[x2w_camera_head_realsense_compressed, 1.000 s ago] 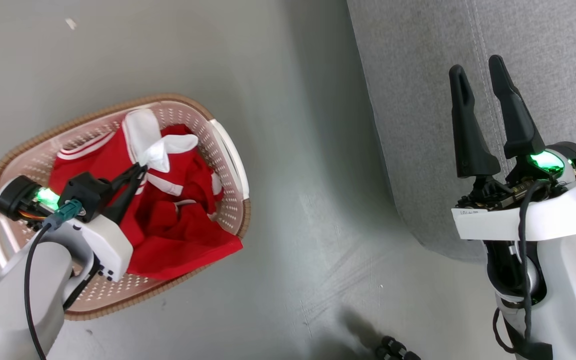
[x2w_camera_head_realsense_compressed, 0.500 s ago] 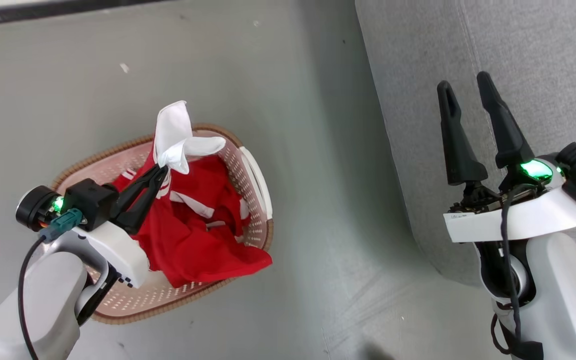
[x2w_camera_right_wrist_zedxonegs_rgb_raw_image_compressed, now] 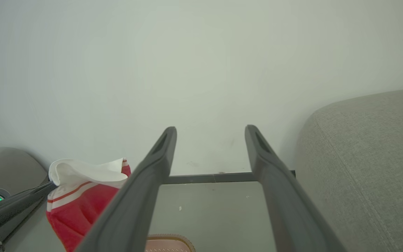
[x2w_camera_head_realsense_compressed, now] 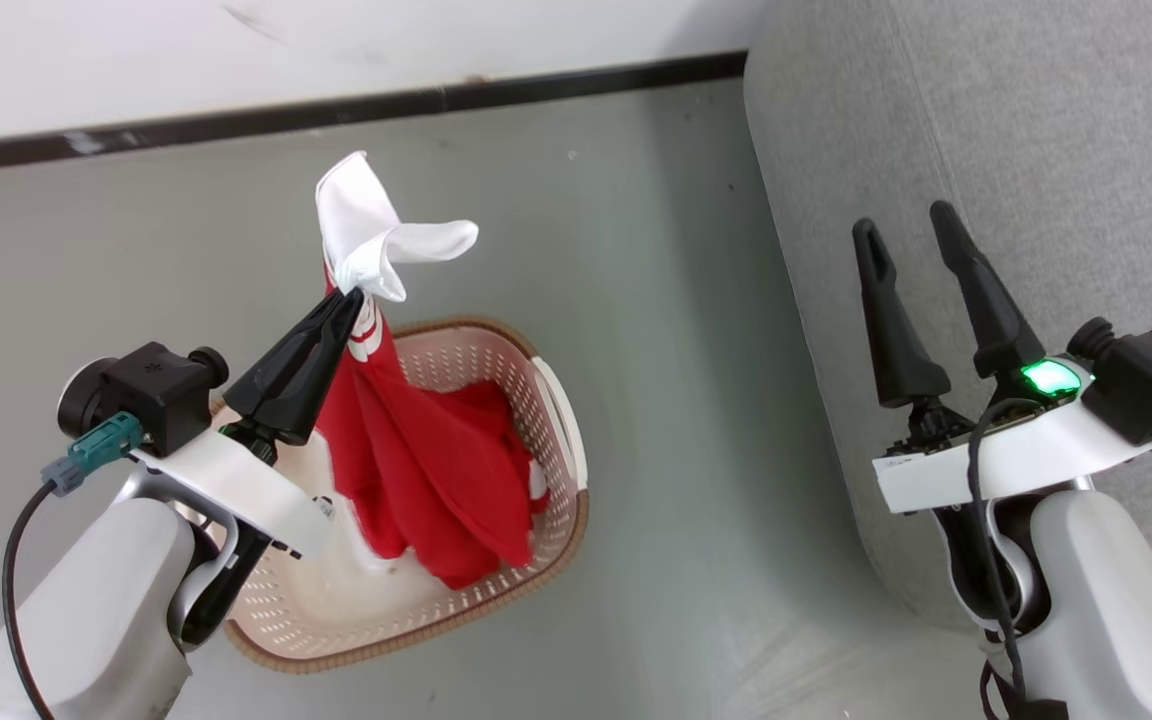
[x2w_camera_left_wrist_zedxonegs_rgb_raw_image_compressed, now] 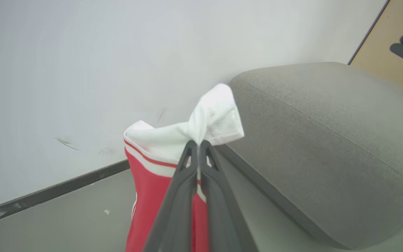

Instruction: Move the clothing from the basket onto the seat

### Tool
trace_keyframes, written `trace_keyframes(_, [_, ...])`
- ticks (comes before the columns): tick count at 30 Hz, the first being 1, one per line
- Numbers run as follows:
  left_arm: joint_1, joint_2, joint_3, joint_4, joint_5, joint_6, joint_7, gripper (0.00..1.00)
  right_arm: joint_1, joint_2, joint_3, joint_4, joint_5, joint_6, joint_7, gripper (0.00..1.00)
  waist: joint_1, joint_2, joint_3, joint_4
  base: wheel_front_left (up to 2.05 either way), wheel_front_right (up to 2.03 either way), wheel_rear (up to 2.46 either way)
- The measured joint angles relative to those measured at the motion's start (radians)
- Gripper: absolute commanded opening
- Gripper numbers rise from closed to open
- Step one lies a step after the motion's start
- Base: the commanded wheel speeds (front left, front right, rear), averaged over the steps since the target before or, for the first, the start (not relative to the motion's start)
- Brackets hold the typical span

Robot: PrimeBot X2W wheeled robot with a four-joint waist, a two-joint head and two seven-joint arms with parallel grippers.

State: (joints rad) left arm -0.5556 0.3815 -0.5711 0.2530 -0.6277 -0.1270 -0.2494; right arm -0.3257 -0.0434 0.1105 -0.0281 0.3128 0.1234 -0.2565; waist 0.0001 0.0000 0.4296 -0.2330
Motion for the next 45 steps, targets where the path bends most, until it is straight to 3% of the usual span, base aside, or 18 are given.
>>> trace_keyframes(24, [0.035,-0.068,0.008,-0.093,-0.052,0.001,0.002,0.0,0.084,-0.003,0.121,0.135,-0.025,0.0,0.0,1.0,0.0,0.0,-0.225,0.101,0.0,0.0,0.0])
trace_keyframes(31, [0.035,-0.098,-0.011,-0.093,-0.061,0.011,0.029,0.0,0.1,-0.003,0.111,0.156,-0.025,0.0,0.0,1.0,0.0,0.0,-0.277,0.129,0.0,0.0,0.0])
trace_keyframes(45, [0.031,-0.147,-0.051,-0.089,-0.067,0.036,0.085,0.0,0.122,-0.009,0.336,0.245,-0.06,0.0,0.0,1.0,-0.0001,0.0,-0.353,0.191,0.0,0.0,0.0])
